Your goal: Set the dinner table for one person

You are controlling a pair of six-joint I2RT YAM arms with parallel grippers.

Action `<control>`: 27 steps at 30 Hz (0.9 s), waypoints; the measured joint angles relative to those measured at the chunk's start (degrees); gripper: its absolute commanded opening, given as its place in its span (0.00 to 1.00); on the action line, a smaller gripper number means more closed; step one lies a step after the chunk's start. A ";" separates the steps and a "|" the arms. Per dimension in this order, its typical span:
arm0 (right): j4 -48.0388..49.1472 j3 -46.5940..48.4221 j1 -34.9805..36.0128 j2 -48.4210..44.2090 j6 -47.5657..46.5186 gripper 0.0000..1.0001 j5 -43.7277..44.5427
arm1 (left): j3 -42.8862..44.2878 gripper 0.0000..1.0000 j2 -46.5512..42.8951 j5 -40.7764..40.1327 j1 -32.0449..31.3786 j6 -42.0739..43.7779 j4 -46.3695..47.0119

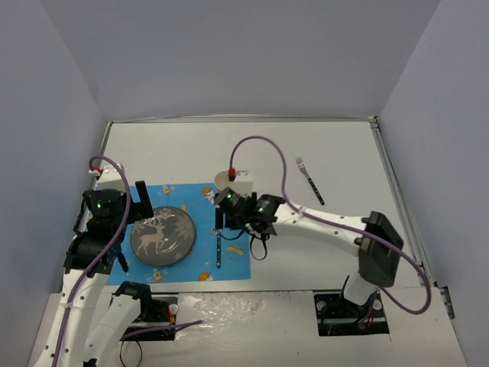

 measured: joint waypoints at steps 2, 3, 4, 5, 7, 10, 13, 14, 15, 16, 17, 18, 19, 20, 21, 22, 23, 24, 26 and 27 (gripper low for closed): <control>-0.31 -1.31 -3.06 -6.76 -2.56 0.73 0.26 | 0.00 0.97 0.00 0.00 0.00 0.00 -0.01; -0.18 -2.16 -5.79 -10.10 -4.00 0.75 0.48 | 0.00 0.97 0.00 0.00 0.00 0.00 -0.01; -0.33 -3.11 -8.98 -13.45 -5.34 0.76 0.99 | 0.00 0.97 -0.01 -0.01 -0.01 -0.01 -0.01; -0.47 -4.06 -12.16 -16.79 -6.68 0.76 1.49 | 0.00 0.97 -0.02 -0.02 -0.02 -0.02 -0.01; -0.08 -5.64 -19.78 -21.22 -10.49 0.76 1.10 | 0.00 0.97 0.00 -0.02 -0.02 -0.02 -0.01; -0.41 -7.33 -33.46 -23.21 -16.13 0.75 -1.63 | 0.00 0.97 0.01 -0.01 -0.04 -0.02 -0.06; 0.35 -7.87 -46.37 -20.51 -20.29 0.73 -4.92 | 0.00 0.97 0.04 0.00 -0.04 -0.02 -0.06; 0.79 -7.96 -48.77 -19.11 -21.14 0.73 -5.62 | 0.00 0.97 0.04 0.00 -0.04 -0.02 -0.04; 1.25 -8.02 -50.87 -17.57 -21.96 0.71 -6.51 | 0.00 0.97 0.05 0.00 -0.04 -0.02 -0.04; 1.79 -8.03 -52.11 -15.68 -22.67 0.70 -7.97 | 0.00 0.97 0.06 0.00 -0.04 -0.02 -0.05; 2.37 -8.04 -53.28 -13.74 -23.36 0.67 -9.39 | 0.00 0.97 0.07 0.00 -0.05 -0.02 -0.06; 3.19 -8.04 -53.99 -11.51 -24.01 0.65 -10.57 | 0.00 0.97 0.08 0.00 -0.06 -0.02 -0.07; 4.04 -8.04 -54.59 -9.23 -24.62 0.64 -11.57 | 0.00 0.97 0.09 0.00 -0.07 -0.02 -0.08; 4.92 -8.04 -55.07 -6.87 -25.21 0.63 -12.37 | 0.00 0.97 0.11 0.00 -0.07 -0.02 -0.08; 5.83 -8.04 -55.48 -4.36 -25.87 0.63 -13.12 | 0.00 0.97 0.09 0.00 -0.07 -0.02 -0.06; 6.73 -8.04 -55.73 -1.65 -26.49 0.63 -13.78 | 0.00 0.97 0.09 0.00 -0.07 -0.04 -0.06; 7.29 -8.04 -55.89 0.35 -27.00 0.63 -14.23 | 0.00 0.97 0.09 0.00 -0.07 -0.04 -0.06; 7.77 -8.04 -56.05 2.20 -27.48 0.63 -14.64 | 0.00 0.97 0.09 0.00 -0.07 -0.04 -0.06; 8.55 -8.04 -56.07 4.83 -28.32 0.60 -15.03 | 0.00 0.97 0.09 0.00 -0.12 -0.04 -0.06; 9.00 -8.04 -56.07 5.77 -28.76 0.58 -15.13 | 0.00 0.97 0.10 0.00 -0.21 -0.04 -0.06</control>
